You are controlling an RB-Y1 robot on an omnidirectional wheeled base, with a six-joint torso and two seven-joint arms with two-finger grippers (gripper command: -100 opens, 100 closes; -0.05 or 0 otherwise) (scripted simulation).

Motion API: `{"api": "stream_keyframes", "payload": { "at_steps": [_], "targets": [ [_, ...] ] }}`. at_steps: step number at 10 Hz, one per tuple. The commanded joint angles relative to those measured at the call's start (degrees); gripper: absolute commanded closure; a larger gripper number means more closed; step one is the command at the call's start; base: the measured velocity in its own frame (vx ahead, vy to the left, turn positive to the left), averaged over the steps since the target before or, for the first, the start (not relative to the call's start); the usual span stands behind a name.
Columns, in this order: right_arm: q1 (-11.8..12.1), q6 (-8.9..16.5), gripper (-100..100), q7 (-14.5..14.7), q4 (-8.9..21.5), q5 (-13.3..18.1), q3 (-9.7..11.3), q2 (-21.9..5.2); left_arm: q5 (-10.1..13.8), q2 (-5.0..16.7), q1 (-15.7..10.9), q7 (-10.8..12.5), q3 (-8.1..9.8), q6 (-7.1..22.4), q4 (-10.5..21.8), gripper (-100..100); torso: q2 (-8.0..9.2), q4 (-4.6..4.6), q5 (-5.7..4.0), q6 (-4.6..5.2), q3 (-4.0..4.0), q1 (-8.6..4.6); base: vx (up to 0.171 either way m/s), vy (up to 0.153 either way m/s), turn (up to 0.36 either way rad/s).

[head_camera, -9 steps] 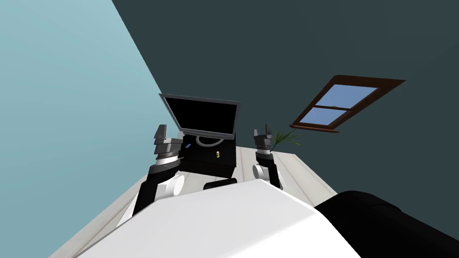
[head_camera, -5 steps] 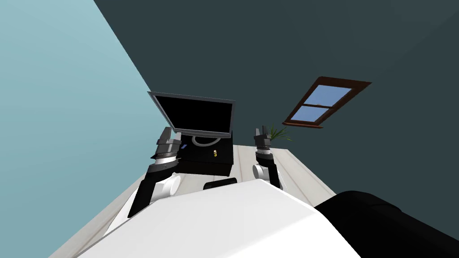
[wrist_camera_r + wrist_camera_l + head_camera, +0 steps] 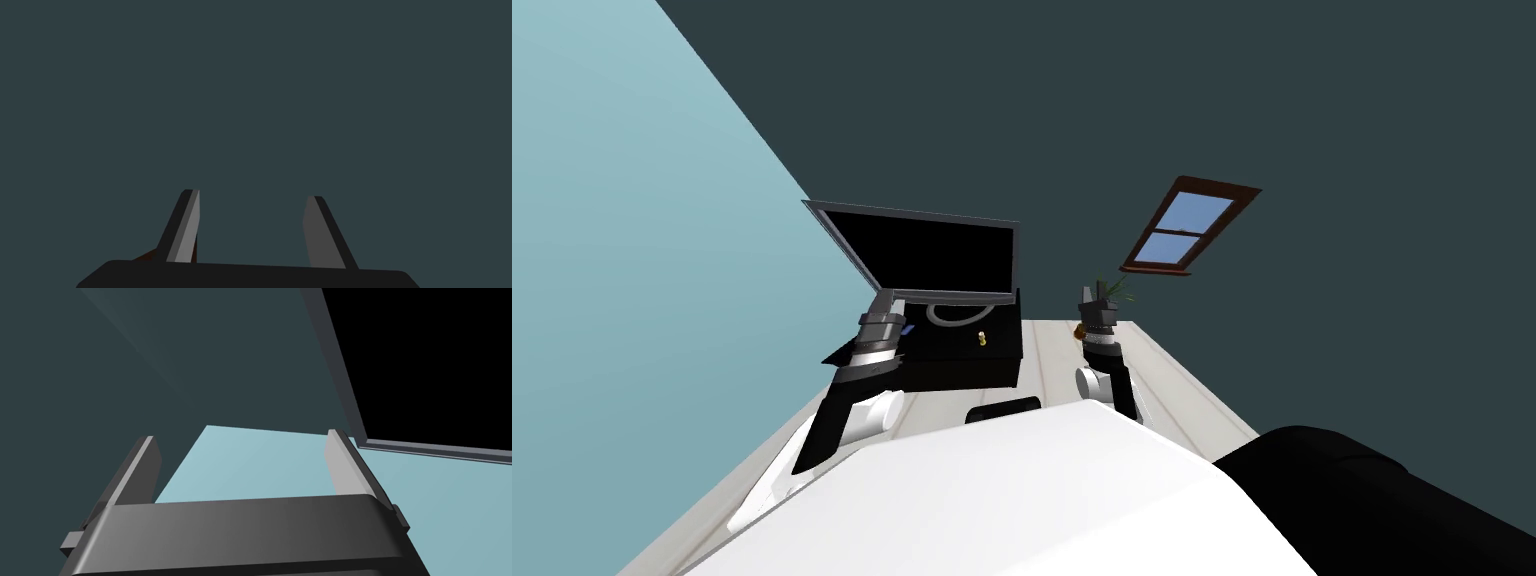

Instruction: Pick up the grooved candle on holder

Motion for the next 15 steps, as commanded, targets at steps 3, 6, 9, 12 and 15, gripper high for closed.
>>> {"api": "stream_keyframes", "payload": {
  "at_steps": [3, 6, 9, 12, 15],
  "targets": [
    [0.01, 0.0, 0, 0.0, 0.0, 0.0, 0.0, 0.0, 1.0, 0.98, -3.16, -5.14, 4.29, -0.74, 6.13, -100, -0.07, -0.01, 0.01, -0.01, -0.04, 0.05, -0.088, -0.045, -0.192],
    [0.01, 0.0, 0, 0.0, 0.0, 0.0, 0.0, 0.0, 1.94, 1.52, -5.29, -9.26, 8.07, -1.55, 10.52, -100, -0.08, -0.01, 0.01, -0.01, -0.04, 0.04, -0.09, -0.052, -0.192],
    [0.01, 0.0, 0, 0.0, 0.0, 0.0, 0.0, 0.0, 2.88, 1.87, -7.49, -13.76, 11.91, -2.39, 16.04, -100, -0.11, -0.01, 0.01, -0.01, -0.05, 0.05, -0.077, -0.055, -0.275],
    [0.01, 0.0, 0, 0.0, 0.0, 0.0, -0.01, 0.0, 3.79, 2.13, -9.68, -18.24, 16.33, -3.21, 21.23, -100, -0.1, -0.01, 0.0, -0.03, -0.05, 0.05, -0.073, -0.066, -0.196],
    [0.02, 0.0, 0, 0.0, 0.0, 0.0, -0.01, 0.0, 4.21, 2.24, -10.76, -21.49, 19.15, -3.58, 25.67, -100, -0.14, -0.02, 0.0, -0.04, -0.07, 0.04, -0.042, -0.056, -0.174]
  ]
}}
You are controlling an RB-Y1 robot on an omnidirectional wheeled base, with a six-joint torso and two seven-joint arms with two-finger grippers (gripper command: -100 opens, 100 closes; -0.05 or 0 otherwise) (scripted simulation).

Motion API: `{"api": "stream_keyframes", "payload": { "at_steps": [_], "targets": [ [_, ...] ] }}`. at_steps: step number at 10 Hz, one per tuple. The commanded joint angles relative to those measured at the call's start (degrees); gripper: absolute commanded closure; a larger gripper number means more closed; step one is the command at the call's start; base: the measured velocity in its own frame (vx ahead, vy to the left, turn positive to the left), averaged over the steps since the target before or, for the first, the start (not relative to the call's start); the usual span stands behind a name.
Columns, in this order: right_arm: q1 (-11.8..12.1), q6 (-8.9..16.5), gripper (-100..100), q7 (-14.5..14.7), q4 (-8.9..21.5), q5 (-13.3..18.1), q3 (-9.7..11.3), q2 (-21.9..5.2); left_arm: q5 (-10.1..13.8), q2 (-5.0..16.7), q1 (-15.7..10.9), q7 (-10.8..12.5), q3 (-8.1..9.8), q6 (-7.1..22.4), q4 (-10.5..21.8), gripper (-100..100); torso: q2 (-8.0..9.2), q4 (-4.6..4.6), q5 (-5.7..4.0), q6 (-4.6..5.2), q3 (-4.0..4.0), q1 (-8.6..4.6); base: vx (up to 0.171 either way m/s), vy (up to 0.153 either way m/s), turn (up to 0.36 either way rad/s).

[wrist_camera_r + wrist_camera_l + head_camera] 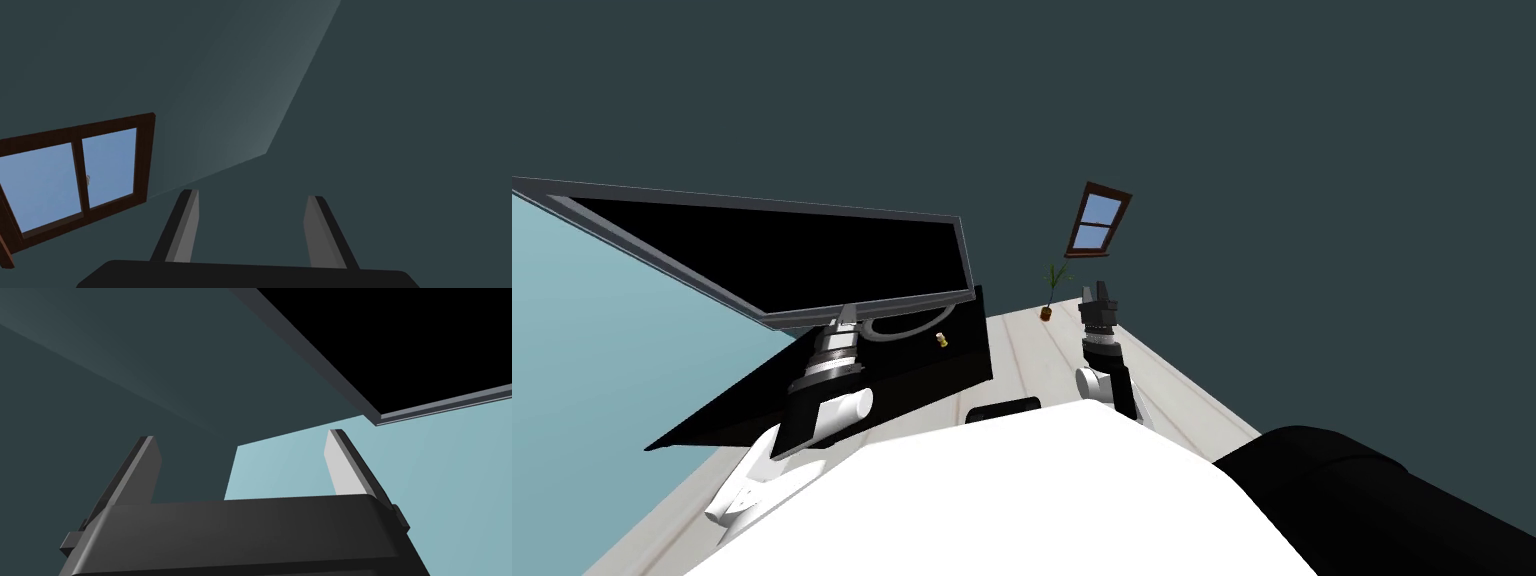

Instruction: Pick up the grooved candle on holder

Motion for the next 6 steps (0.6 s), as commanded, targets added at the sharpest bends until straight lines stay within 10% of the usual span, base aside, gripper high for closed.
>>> {"api": "stream_keyframes", "payload": {
  "at_steps": [1, 6],
  "targets": [
    [0.0, 0.0, 0, 0.0, 0.0, 0.0, 0.0, 0.0, 0.41, -0.09, -1.07, -2.86, 2.63, -0.35, 2.86, -100, 0.0, 0.0, 0.0, 0.0, 0.0, 0.0, -0.03, -0.041, -0.246],
    [0.0, 0.0, 0, 0.0, 0.0, 0.0, 0.0, 0.0, 1.13, 0.11, -3.06, -7.56, 7.41, -0.95, 9.87, -100, -0.08, -0.02, 0.0, 0.02, -0.04, 0.01, -0.014, -0.041, -0.183]
  ]
}}
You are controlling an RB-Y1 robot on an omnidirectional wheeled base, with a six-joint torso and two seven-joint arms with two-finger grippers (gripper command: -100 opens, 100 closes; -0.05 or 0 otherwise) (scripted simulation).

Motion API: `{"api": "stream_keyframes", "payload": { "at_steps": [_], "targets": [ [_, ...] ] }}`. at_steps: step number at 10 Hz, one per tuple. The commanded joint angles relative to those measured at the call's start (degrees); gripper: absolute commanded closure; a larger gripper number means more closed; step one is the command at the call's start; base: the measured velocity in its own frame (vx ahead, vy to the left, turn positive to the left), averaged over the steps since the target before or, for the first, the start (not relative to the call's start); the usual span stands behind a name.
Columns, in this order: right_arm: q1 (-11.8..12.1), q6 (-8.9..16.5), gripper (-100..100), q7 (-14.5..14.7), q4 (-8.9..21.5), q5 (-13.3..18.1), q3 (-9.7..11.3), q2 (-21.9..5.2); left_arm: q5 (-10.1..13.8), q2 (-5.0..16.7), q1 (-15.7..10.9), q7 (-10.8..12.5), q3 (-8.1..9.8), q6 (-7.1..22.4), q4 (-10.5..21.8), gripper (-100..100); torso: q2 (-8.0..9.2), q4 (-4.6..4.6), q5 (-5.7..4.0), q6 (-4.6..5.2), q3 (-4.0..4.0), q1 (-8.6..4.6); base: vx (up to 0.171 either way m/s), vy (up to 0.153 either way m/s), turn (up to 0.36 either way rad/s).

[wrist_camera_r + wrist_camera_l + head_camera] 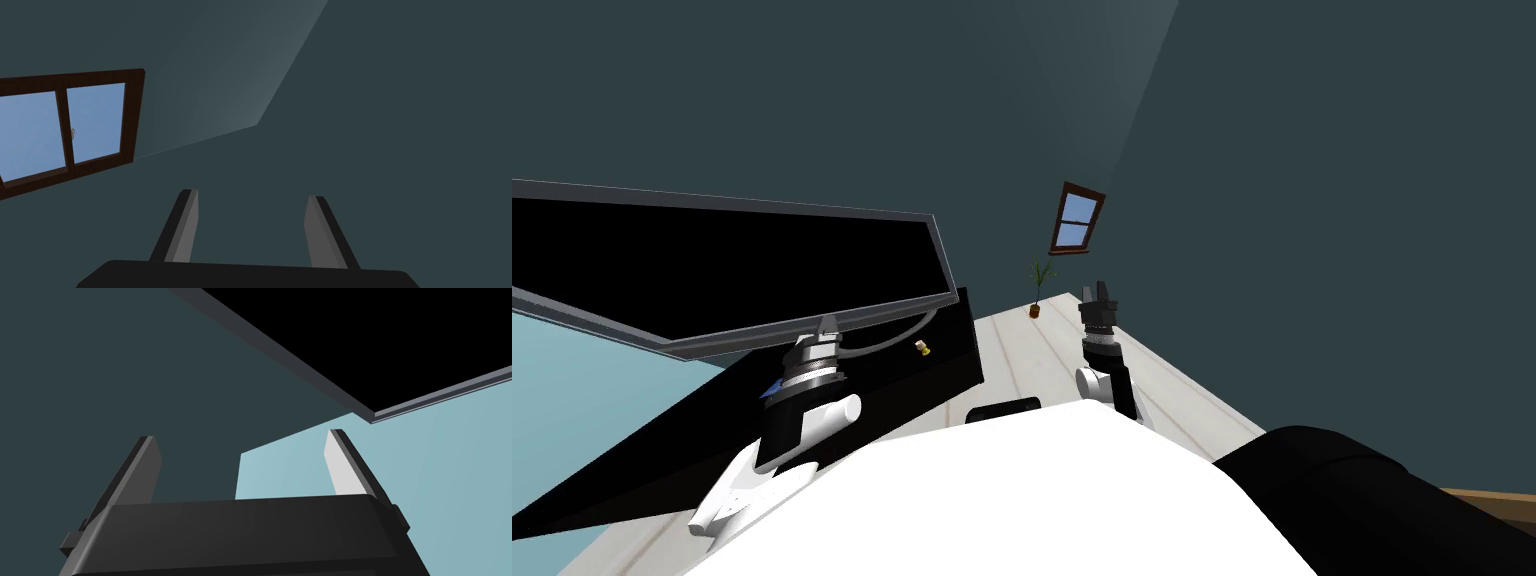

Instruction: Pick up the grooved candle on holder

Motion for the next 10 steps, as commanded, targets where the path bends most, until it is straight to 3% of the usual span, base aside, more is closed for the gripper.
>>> {"api": "stream_keyframes", "payload": {
  "at_steps": [1, 3, 4, 5, 6, 7, 8, 10],
  "targets": [
    [0.0, 0.0, 0, 0.0, 0.0, 0.0, 0.0, 0.0, 0.43, 0.26, -0.9, -2.39, 2.8, -0.46, 2.86, -100, 0.0, 0.0, 0.0, 0.0, 0.0, 0.0, -0.008, -0.043, -0.264],
    [0.0, 0.0, 0, 0.0, 0.0, 0.0, 0.0, 0.0, 0.43, 0.26, -0.9, -2.39, 2.8, -0.46, 4.35, -100, 0.0, 0.0, 0.0, -0.01, 0.0, 0.03, -0.002, -0.017, -0.046],
    [0.01, 0.0, 0, 0.0, 0.0, 0.0, -0.01, 0.0, 0.71, 0.33, -1.78, -4.49, 5.19, -0.67, 6.39, -100, -0.02, 0.0, 0.02, -0.02, -0.01, 0.1, 0.005, -0.024, -0.252],
    [-0.01, 0.0, 0, 0.0, 0.0, 0.0, 0.0, 0.0, 0.71, 0.33, -1.78, -4.49, 5.19, -0.67, 7.72, -100, -0.04, 0.0, 0.01, 0.04, -0.02, 0.07, 0.006, -0.018, -0.144],
    [0.0, 0.0, 0, 0.0, 0.0, 0.0, 0.0, 0.0, 0.96, 0.36, -2.62, -6.52, 7.57, -0.85, 9.95, -100, -0.04, -0.01, 0.01, -0.01, -0.02, 0.08, 0.01, -0.028, -0.206],
    [0.0, 0.0, 0, 0.0, 0.0, 0.0, 0.0, 0.0, 0.96, 0.36, -2.62, -6.52, 7.57, -0.85, 11.09, -100, -0.06, -0.01, 0.01, 0.02, -0.03, 0.05, 0.011, -0.021, -0.11],
    [0.01, 0.0, 0, 0.0, 0.0, 0.0, 0.0, 0.0, 1.18, 0.34, -3.39, -8.47, 9.92, -0.99, 12.52, -100, -0.05, -0.01, 0.01, -0.02, -0.03, 0.06, 0.019, -0.021, -0.284],
    [0.01, 0.0, 0, 0.0, 0.0, 0.0, -0.01, 0.0, 1.18, 0.34, -3.39, -8.47, 9.92, -0.99, 14.46, -100, -0.09, -0.02, 0.02, -0.03, -0.05, 0.11, 0.016, -0.006, -0.047]
  ]
}}
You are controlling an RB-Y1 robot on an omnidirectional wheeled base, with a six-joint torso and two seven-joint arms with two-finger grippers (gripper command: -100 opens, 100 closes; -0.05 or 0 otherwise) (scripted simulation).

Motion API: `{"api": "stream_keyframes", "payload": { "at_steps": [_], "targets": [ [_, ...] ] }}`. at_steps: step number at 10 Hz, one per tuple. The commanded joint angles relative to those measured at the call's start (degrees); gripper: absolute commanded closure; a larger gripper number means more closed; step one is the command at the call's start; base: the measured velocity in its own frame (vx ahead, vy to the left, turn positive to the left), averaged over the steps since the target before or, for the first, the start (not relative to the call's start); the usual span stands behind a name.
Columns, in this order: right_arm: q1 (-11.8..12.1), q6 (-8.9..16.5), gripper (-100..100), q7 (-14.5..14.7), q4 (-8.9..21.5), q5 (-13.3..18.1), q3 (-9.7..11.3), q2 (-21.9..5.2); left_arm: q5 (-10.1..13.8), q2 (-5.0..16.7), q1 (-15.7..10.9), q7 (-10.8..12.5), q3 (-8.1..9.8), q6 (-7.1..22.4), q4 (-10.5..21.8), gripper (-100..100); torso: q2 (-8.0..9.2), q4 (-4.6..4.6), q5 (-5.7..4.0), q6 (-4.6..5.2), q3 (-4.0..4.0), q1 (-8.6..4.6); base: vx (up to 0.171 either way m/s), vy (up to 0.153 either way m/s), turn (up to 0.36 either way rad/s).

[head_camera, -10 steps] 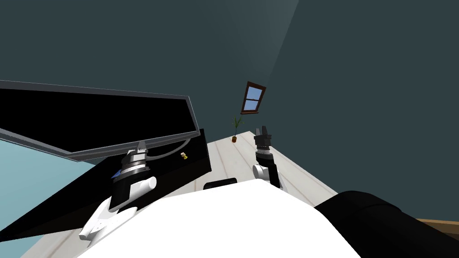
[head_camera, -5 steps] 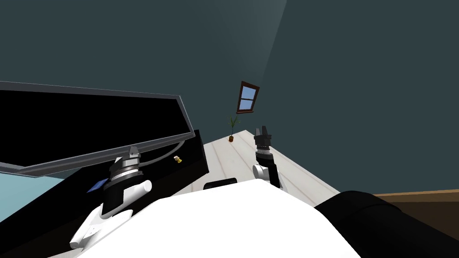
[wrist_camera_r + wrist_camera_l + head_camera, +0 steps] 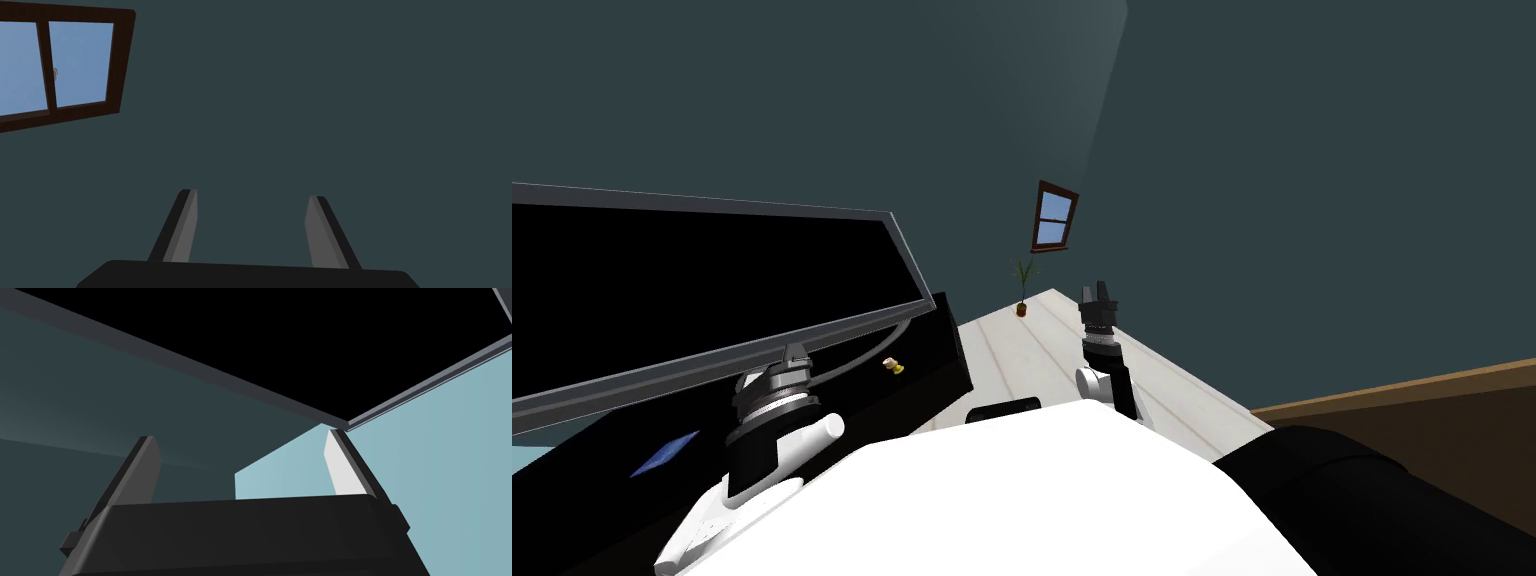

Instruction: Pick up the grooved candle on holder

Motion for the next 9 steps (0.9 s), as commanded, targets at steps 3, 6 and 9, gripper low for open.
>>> {"api": "stream_keyframes", "payload": {
  "at_steps": [3, 6, 9],
  "targets": [
    [0.0, 0.0, 0, 0.0, 0.0, 0.0, 0.0, 0.0, 0.35, -0.05, -1.71, -3.82, 4.71, -0.11, 6.15, -100, -0.02, 0.0, 0.0, 0.01, -0.01, -0.01, 0.023, -0.011, -0.189],
    [0.0, 0.0, 0, 0.0, 0.0, 0.0, 0.0, 0.0, 0.48, -0.24, -2.32, -5.5, 6.91, -0.17, 9.79, -100, 0.0, 0.0, 0.0, -0.01, 0.0, 0.03, 0.02, 0.0, -0.107],
    [-0.01, 0.0, 0, 0.0, 0.0, 0.0, 0.0, 0.0, 0.59, -0.49, -2.88, -7.09, 9.05, -0.21, 13.63, -100, -0.07, -0.01, 0.0, 0.05, -0.03, 0.03, 0.03, 0.008, -0.149]
  ]
}}
